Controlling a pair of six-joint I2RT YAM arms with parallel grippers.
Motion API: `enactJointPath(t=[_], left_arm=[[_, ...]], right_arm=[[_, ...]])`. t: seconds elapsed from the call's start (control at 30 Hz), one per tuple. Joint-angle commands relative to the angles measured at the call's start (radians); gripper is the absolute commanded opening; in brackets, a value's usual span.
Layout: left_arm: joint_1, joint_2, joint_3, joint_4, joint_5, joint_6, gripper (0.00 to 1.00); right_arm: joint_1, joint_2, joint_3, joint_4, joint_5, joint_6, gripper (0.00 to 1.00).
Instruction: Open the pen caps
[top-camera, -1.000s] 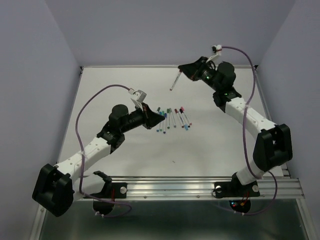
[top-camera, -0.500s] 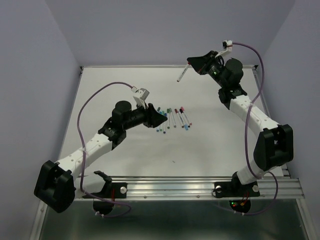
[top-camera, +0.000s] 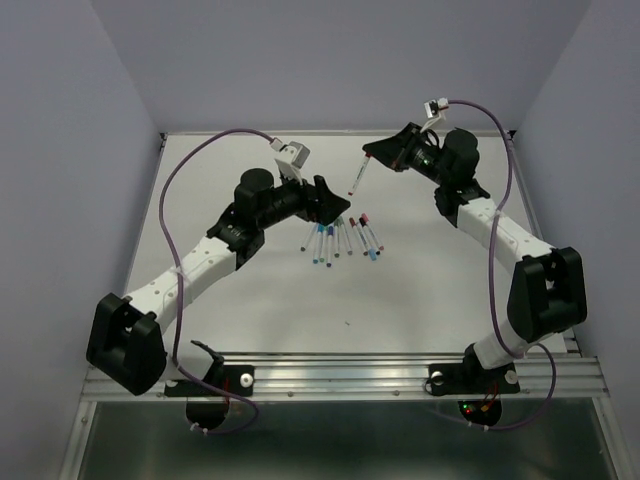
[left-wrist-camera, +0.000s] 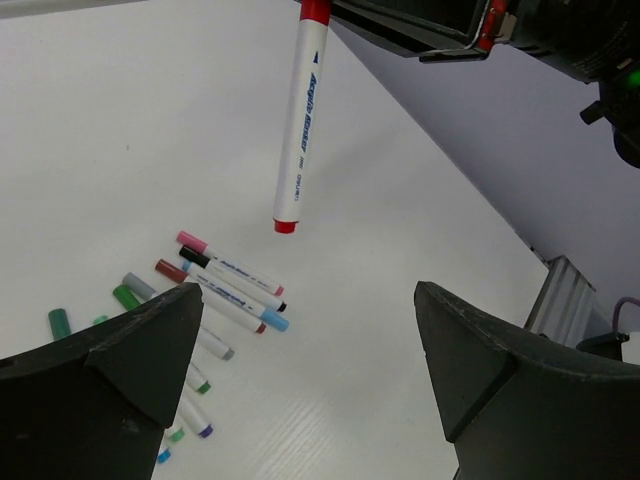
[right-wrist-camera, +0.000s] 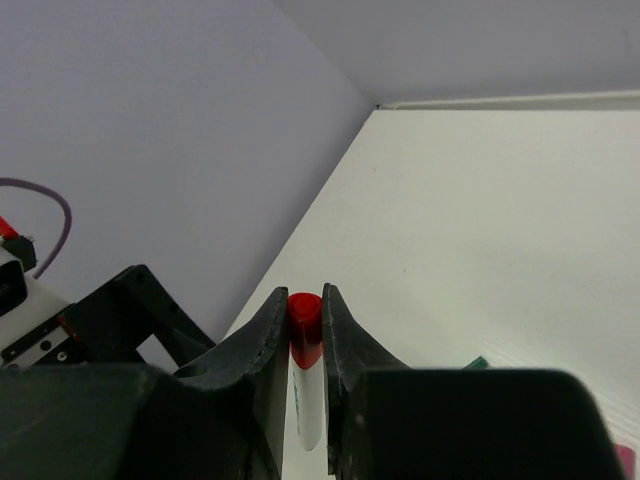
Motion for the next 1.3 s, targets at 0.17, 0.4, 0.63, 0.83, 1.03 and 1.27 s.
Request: enactJointPath(t=[0.17,0.4,0.63,0.83,1.03,1.27], left_arm=[[-0.003,0.11,0.128,0.034,0.072,0.047,0.99],[-0.003,0.165,0.165,0.084,0.148,0.013,0.95],[-0.003,0.187,0.174,0.102,0.175,-0.015,0.4],[-0.003,0.188,0.158,0.114,0.197,-0.047,0.0],[-0.003,0.124,-0.022,0.226,0.204,-0.139,0.0],[-0.005,0.005,-0.211,0.301,0.189,-0.205,0.0]], right_arm=[[0.04,-0.002,-0.036,0.155,-0.09,0.131,0.01],[0.075,0.02,-0.033,0.157,-0.084,0.139,0.01],[0.094,0.03,-0.022,0.136,-0.092,0.12,0.01],[0.094,0.024,-0.033,0.117,-0.048,0.087,0.01],[0.048,0.023,0.048,0.028,0.124,0.011,0.01],[-0.09,0.06,0.111,0.007,0.213,-0.013,0.01]])
